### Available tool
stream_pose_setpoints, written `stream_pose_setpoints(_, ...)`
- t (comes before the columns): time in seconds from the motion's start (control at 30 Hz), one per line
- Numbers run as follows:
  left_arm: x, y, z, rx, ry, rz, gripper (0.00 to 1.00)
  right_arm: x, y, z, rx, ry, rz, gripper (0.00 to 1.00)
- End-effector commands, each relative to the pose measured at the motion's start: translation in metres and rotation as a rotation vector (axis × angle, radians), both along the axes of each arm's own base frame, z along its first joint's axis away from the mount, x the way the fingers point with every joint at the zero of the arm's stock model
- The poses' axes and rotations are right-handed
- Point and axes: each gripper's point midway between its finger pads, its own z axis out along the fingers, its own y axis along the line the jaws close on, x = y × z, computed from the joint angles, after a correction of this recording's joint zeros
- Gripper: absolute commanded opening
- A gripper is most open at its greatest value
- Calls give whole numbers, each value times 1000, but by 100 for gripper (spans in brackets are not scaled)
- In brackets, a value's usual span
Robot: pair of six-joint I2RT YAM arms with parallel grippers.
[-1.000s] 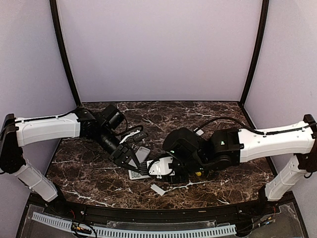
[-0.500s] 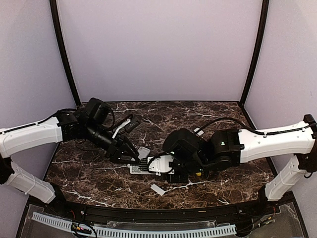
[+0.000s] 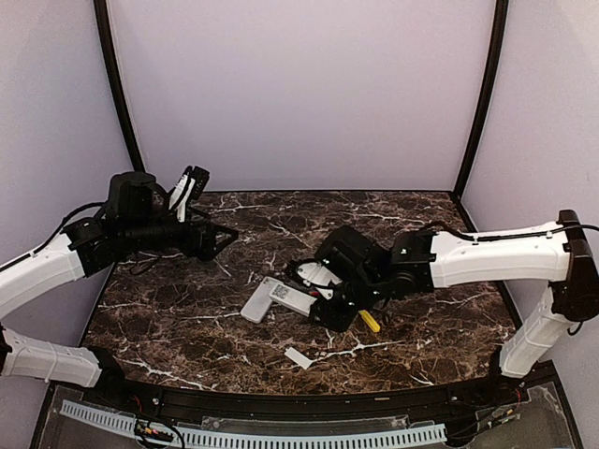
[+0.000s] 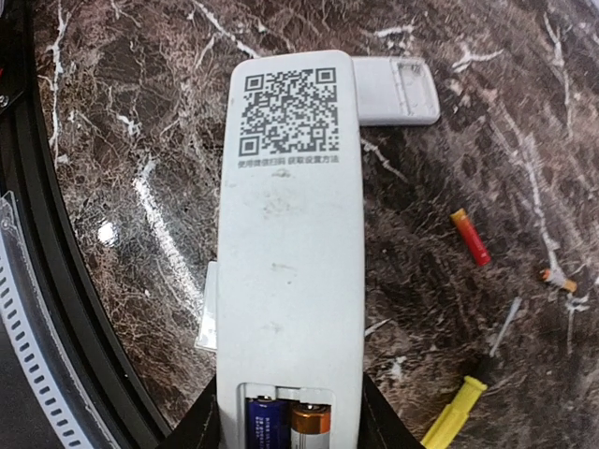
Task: Unload the batteries from the remote control
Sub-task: Place the remote control without the battery cover at the center of the board.
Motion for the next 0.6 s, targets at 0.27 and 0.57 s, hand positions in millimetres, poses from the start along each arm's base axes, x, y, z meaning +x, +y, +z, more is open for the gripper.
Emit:
stream_pose_setpoints(0.27, 70, 78, 9, 69, -63, 403, 99, -3, 14, -73, -21, 319, -278, 21)
stream_pose_setpoints(0.57, 67, 75, 3, 91, -45, 377, 99, 24, 19, -85, -23, 286, -352, 22)
